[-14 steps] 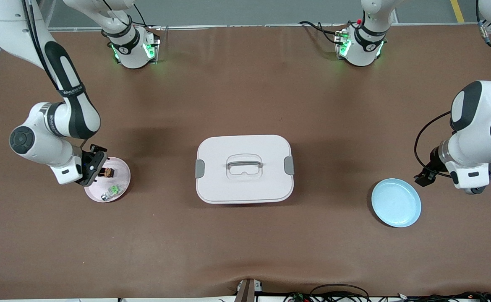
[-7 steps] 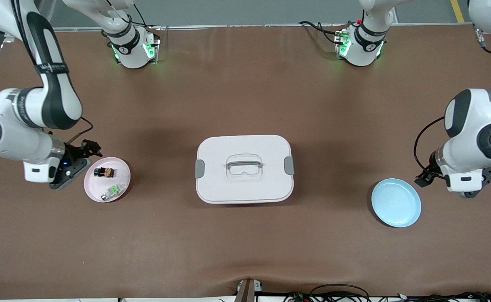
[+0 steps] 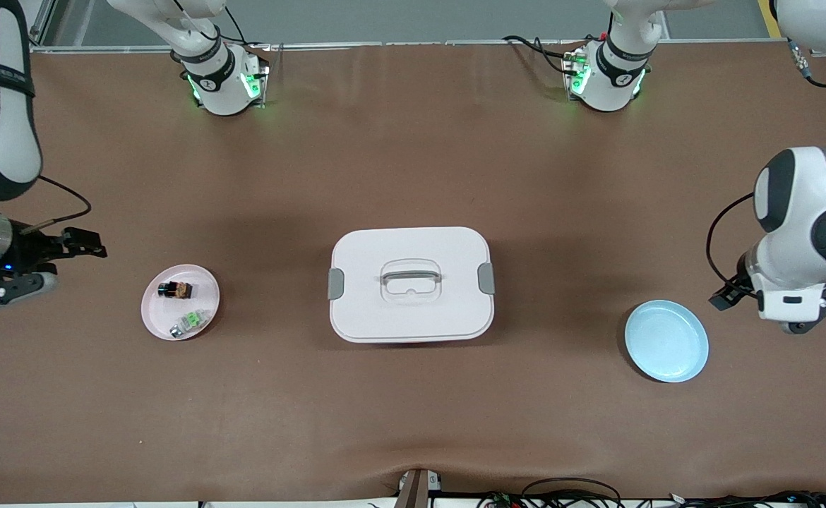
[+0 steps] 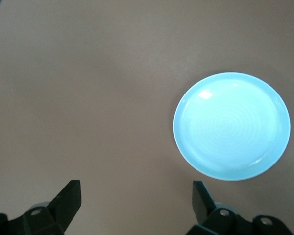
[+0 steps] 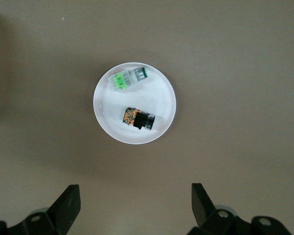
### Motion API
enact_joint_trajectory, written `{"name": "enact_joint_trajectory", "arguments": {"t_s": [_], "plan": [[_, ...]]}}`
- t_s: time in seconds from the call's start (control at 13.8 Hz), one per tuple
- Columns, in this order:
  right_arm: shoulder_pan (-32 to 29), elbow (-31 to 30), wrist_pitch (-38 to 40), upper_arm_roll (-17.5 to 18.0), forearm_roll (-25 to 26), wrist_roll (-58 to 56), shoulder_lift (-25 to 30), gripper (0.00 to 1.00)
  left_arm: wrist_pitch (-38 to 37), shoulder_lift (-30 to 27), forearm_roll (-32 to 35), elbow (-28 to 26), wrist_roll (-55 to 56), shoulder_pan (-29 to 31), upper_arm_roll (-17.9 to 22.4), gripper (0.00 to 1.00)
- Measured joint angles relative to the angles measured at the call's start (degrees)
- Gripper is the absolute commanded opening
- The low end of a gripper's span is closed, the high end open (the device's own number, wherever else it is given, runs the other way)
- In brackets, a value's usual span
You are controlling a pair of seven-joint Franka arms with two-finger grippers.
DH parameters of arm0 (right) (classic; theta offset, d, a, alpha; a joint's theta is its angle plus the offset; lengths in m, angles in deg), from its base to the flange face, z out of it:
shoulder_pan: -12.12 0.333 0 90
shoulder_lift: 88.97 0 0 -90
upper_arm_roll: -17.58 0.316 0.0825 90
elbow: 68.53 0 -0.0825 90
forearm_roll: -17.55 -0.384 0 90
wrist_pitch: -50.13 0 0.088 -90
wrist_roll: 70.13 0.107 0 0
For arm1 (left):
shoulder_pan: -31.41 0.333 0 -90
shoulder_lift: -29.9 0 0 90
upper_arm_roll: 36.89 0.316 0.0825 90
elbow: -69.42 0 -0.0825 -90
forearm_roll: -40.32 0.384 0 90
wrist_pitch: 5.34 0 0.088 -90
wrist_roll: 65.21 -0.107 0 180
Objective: Transfer orange switch to right arm and place
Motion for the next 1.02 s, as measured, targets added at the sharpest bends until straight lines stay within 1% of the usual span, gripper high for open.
{"name": "enact_joint_trajectory", "arguments": {"t_s": [0.15,0.36,0.58,0.73,0.87,1.02], "plan": [[-1.66,1.93,0.69,-0.04,-0.73,5.0,-0.01,1.0,-0.09,-1.88,-3.0,0.12,-7.93,-0.59,2.23,1.0],[-4.01,4.57,2.16,-0.06,-3.59,9.89,-0.02,1.0,-2.01,-5.01,-5.55,0.16,-19.08,-0.63,2.84,1.0],[-3.75,6.96,6.33,0.85,-4.0,14.68,-0.06,1.0,-2.66,-7.41,-7.69,0.17,-22.96,-0.81,2.98,1.0],[-1.96,10.87,10.16,1.43,-3.96,16.98,-0.01,1.0,-2.66,-8.51,-7.97,0.26,-25.58,-1.67,2.86,1.0],[-1.09,13.57,12.87,1.49,-3.89,18.99,0.46,1.0,-2.65,-9.51,-9.72,0.58,-29.31,-2.53,1.86,1.0],[-1.17,14.58,14.03,1.25,-3.85,19.2,1.95,1.0,-2.7,-10.99,-11.52,0.74,-30.6,-2.87,0.73,1.0]]}}
